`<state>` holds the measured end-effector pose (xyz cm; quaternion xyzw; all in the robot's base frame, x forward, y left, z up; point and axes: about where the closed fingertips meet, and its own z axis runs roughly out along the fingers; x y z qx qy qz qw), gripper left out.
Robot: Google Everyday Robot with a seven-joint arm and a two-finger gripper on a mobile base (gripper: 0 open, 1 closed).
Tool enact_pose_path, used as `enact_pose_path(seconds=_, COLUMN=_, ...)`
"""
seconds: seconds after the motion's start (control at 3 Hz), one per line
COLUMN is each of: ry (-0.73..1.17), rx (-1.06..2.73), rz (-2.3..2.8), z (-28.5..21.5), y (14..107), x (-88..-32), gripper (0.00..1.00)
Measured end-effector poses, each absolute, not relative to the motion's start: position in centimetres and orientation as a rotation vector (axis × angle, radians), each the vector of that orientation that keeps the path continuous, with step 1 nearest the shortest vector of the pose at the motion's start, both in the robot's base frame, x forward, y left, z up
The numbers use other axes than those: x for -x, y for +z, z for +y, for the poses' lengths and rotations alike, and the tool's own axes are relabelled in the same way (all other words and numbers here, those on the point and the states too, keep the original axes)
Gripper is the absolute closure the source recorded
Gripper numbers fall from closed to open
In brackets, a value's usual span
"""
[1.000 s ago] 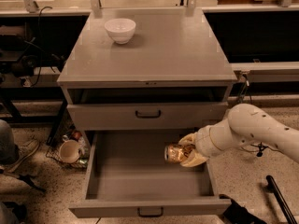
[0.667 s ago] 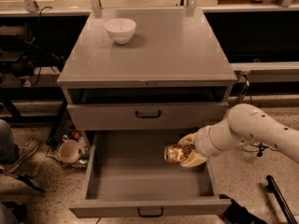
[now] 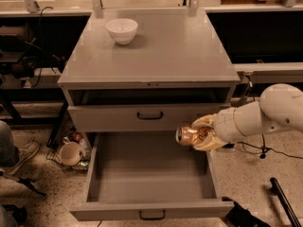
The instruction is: Pick orange can from middle drawer and place on counter
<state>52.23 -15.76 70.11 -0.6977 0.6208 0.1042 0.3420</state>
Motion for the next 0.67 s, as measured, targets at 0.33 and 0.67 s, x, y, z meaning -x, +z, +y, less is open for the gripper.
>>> enact_pose_path(seconds=0.33, ry=0.187, rx=1.791, rz=1.557, z=-17.31, y=75.93, x=-53.96, gripper=1.0)
enact_pose_path(seconds=0.67, ry=0.187, rx=1.791, rz=1.557, z=-17.31, y=75.94, x=-53.96, gripper=1.0)
